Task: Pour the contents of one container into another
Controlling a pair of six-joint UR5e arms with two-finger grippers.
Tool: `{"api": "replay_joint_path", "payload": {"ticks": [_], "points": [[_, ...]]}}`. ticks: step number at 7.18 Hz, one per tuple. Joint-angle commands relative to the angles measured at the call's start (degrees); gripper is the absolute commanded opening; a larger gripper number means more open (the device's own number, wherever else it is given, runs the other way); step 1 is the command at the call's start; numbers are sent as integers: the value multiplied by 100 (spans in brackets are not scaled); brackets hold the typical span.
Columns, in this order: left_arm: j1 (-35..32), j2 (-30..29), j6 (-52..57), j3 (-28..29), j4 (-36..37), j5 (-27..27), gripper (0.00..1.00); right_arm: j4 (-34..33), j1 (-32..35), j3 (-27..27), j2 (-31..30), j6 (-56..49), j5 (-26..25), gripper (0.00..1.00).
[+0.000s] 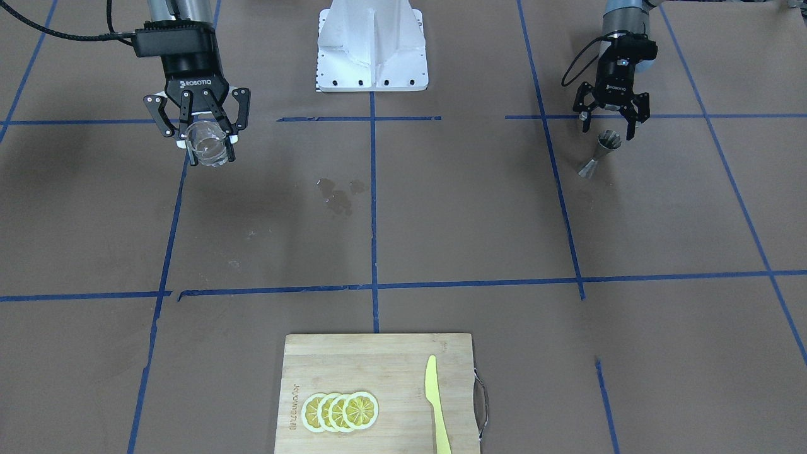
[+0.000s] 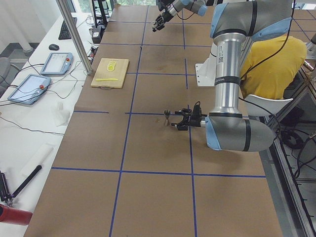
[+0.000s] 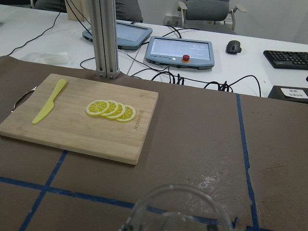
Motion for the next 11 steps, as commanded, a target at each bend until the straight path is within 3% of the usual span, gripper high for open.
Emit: {"api": "replay_joint_path", "payload": {"ticks": [1, 2, 5, 9, 11], "points": [[693, 7, 386, -12, -538, 639, 100, 0, 9, 8, -19, 0, 21, 13], [731, 7, 491, -21, -653, 694, 100, -9, 26, 8, -19, 0, 38, 13], [941, -19, 2856, -282, -2749, 1352, 100, -9, 27, 69, -28, 9, 56, 13], [933, -80, 4503, -1844, -3026, 1406, 100, -18, 35, 87, -37, 9, 56, 13], [828, -674, 5522, -2165, -2992, 1415, 100, -18, 35, 87, -37, 9, 56, 13]]}}
